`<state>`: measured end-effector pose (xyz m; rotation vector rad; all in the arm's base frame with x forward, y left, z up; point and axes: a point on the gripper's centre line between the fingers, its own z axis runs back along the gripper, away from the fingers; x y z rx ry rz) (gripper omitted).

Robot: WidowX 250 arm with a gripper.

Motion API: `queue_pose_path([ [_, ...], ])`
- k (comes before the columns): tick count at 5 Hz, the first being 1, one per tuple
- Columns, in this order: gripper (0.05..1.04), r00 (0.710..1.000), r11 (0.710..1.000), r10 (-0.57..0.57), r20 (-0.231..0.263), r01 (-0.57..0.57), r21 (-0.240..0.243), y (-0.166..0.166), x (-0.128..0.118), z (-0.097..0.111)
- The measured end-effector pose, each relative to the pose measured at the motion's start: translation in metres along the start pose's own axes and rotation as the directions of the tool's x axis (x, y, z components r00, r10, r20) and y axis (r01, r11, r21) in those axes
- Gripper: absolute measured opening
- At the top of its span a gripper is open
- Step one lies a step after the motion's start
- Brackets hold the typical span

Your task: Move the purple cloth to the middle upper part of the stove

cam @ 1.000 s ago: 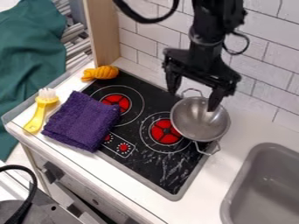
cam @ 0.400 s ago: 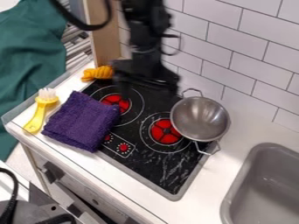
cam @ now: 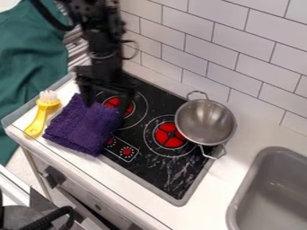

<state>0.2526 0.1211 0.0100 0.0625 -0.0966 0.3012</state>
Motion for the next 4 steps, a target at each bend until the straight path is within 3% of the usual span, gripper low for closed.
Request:
queue_pose_path([
  [1,1.009,1.000,1.000,-0.009,-0.028,0.009,-0.006,0.022,-0.008,-0.017],
  [2,1.009,0.997,0.999,0.049,-0.060,-0.050,-0.014,0.044,-0.021,-0.032],
  [4,1.007,0.995,0.998,-0.029,-0.092,0.024,-0.054,0.028,-0.014,-0.050],
])
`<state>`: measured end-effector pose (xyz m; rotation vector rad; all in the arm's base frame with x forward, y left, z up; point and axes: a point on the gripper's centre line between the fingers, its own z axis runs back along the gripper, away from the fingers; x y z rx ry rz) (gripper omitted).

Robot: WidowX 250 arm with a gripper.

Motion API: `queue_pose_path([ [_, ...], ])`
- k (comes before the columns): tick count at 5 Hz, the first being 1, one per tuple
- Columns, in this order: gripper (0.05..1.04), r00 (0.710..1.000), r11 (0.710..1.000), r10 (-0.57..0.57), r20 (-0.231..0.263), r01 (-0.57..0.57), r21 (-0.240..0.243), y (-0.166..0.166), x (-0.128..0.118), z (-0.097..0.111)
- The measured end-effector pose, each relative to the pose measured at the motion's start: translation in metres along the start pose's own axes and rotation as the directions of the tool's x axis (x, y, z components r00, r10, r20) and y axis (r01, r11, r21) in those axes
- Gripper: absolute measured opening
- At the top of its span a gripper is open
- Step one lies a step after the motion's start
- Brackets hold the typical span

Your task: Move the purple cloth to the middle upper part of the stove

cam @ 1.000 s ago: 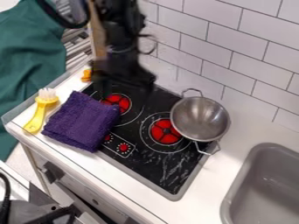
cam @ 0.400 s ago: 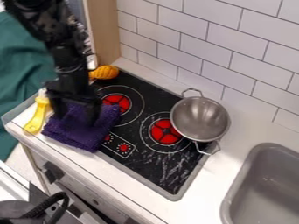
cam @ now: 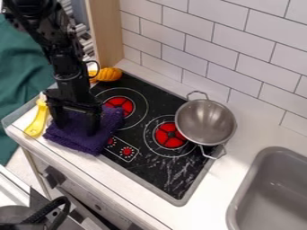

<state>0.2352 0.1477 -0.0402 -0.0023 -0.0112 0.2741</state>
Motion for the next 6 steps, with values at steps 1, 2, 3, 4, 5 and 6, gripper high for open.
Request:
queue_pose_path([
  [1,1.007,0.999,0.999,-0.038,0.002,0.038,-0.024,-0.021,0.014,-0.003],
  [2,1.007,0.998,0.996,-0.061,0.023,0.062,-0.065,-0.057,0.036,-0.004],
  [3,1.007,0.997,0.994,-0.080,0.023,0.082,-0.075,-0.083,0.051,-0.002],
  [4,1.006,0.999,0.997,-0.049,0.002,0.049,-0.067,-0.103,0.065,-0.001],
  [5,1.006,0.997,0.993,0.075,-0.011,-0.076,-0.087,-0.108,0.076,-0.001],
  [6,1.007,0.986,0.982,0.167,-0.014,-0.167,-0.087,-0.108,0.083,-0.002],
])
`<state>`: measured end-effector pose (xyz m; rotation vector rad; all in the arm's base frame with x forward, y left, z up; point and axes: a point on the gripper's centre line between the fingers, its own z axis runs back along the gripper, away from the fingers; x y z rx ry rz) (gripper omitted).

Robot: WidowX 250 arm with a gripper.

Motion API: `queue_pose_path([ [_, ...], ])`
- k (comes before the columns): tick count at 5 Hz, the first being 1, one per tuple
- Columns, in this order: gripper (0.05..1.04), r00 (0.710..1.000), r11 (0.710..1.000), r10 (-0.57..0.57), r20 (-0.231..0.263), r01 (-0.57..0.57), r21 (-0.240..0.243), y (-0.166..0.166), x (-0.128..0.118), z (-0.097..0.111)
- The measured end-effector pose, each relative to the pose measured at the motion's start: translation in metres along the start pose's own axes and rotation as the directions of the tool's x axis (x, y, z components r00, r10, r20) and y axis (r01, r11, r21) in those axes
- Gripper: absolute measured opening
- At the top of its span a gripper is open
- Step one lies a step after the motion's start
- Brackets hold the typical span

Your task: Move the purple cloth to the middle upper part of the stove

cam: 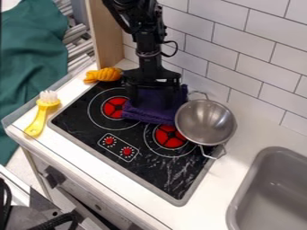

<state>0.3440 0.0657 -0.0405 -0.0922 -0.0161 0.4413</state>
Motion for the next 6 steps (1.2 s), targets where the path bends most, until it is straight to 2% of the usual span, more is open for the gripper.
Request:
queue_pose_path([
  [1,1.006,1.000,0.998,-0.006,0.031,0.004,0.058,0.000,0.000,0.002],
  [2,1.001,0.990,0.987,-0.095,0.100,0.081,0.136,-0.012,-0.002,0.013],
  [3,1.000,0.960,0.966,-0.204,0.190,0.165,0.201,-0.031,-0.002,0.047],
  [4,1.000,0.947,0.959,-0.224,0.229,0.173,0.223,-0.035,-0.004,0.069],
  [5,1.000,0.944,0.963,-0.208,0.255,0.153,0.221,-0.037,-0.011,0.086],
  [6,1.000,0.945,0.960,-0.214,0.248,0.157,0.230,-0.037,-0.026,0.097],
])
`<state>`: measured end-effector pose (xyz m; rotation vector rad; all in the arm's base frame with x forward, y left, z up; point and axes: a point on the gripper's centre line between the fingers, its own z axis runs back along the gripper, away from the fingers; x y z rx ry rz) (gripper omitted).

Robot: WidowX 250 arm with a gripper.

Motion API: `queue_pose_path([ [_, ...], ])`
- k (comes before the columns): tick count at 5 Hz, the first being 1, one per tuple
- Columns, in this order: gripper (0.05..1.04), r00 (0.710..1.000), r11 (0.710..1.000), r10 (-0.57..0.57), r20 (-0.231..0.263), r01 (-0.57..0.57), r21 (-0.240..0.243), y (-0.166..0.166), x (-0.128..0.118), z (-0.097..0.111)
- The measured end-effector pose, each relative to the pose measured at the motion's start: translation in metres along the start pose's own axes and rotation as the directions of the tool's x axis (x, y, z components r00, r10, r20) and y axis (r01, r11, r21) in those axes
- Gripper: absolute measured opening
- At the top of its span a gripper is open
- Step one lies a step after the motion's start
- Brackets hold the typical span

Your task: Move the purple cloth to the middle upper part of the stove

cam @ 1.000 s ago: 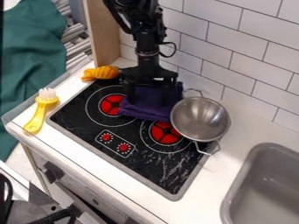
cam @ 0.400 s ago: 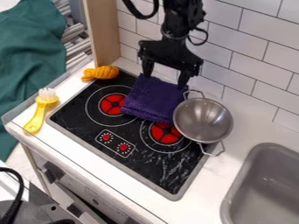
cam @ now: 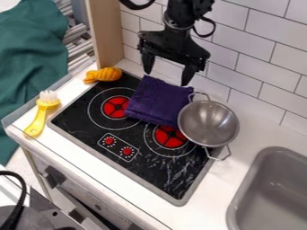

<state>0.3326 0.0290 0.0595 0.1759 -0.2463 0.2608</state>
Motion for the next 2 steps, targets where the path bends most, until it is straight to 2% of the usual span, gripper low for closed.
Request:
queue_pose_path([
  [1,1.000,1.000,1.000,-0.001,-0.014,0.001,-0.032,-0.0017,-0.0122,0.0123],
  [2,1.000,0.999,0.999,-0.021,-0.031,0.019,-0.047,-0.0036,-0.0205,0.0162],
])
